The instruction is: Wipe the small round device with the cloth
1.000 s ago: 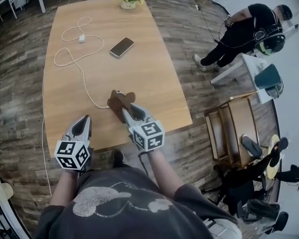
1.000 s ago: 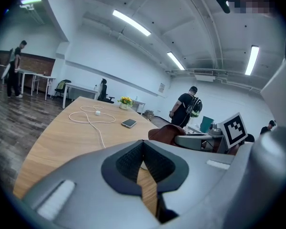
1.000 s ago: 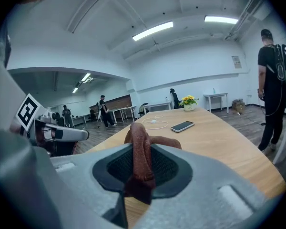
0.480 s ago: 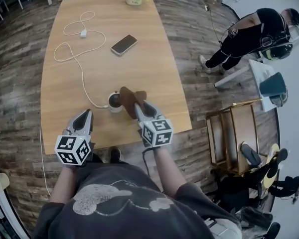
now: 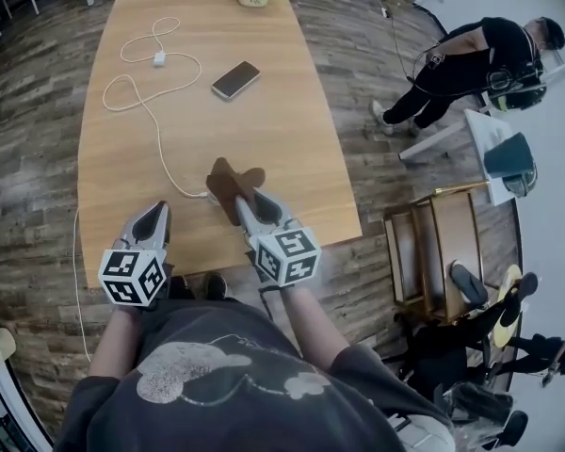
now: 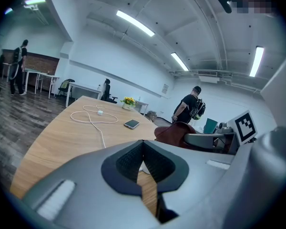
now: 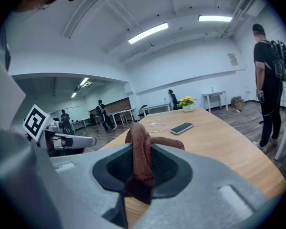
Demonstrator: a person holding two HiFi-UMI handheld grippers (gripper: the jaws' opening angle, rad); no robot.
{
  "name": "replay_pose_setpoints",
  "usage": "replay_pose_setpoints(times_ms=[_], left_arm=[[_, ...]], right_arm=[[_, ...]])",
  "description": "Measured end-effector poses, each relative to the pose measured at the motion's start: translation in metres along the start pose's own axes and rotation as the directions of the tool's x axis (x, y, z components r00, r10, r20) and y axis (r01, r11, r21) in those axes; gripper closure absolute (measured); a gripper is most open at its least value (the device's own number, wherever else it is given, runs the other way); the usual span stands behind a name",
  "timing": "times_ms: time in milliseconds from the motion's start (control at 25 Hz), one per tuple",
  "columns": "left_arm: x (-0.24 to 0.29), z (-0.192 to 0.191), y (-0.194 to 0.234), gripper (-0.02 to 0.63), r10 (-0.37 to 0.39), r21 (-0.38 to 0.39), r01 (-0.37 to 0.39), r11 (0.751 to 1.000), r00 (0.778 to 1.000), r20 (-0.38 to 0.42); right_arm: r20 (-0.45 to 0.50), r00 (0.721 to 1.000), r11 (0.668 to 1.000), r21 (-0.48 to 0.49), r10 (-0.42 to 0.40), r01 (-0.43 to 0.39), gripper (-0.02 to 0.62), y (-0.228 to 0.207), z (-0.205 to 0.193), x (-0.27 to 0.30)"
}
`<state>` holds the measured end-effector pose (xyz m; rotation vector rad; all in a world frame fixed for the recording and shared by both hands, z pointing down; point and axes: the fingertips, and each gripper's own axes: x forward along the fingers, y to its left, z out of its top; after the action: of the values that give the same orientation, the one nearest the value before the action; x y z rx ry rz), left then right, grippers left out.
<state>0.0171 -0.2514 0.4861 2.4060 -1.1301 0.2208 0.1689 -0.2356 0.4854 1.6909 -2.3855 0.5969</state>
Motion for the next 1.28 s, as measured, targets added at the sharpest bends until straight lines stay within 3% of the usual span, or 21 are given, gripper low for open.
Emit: replay_pose_setpoints(times_ms=[200, 360, 520, 1040, 1280], left_arm=[[-0.010, 0.003, 0.010, 0.588, -0.011, 0.000, 0.011, 1.000, 1.000, -0.004], [-0.019, 0.004, 0.024, 0.588, -0.005, -0.002, 0.005, 1.000, 1.000, -0.012], [-0.025, 0.004, 0.036, 0.588, 0.002, -0.015, -0.002, 1.000, 1.000, -0.019], [-0.026, -0.004, 0.043, 0.588, -0.013, -0.035, 0.012, 0.999, 0.999, -0.044], [-0.024, -0.007, 0.041, 0.588, -0.034, -0.038, 0.032, 0.999, 0.998, -0.055]], right_arm=[[-0.043, 0.993, 0.992, -0.055, 0.108, -0.110, 0.518, 0.059, -0.010, 0.020], [-0.051, 0.991, 0.991, -0.037, 0.123, -0.125, 0.518, 0.073, -0.013, 0.034], [-0.118, 0.985, 0.991, -0.035, 0.127, -0.132, 0.518, 0.074, -0.030, 0.048], [-0.251, 0.968, 0.999, 0.042, 0.030, -0.020, 0.518, 0.046, -0.095, 0.050], [-0.289, 0.957, 0.992, 0.125, 0.012, 0.026, 0.518, 0.039, -0.119, 0.042]])
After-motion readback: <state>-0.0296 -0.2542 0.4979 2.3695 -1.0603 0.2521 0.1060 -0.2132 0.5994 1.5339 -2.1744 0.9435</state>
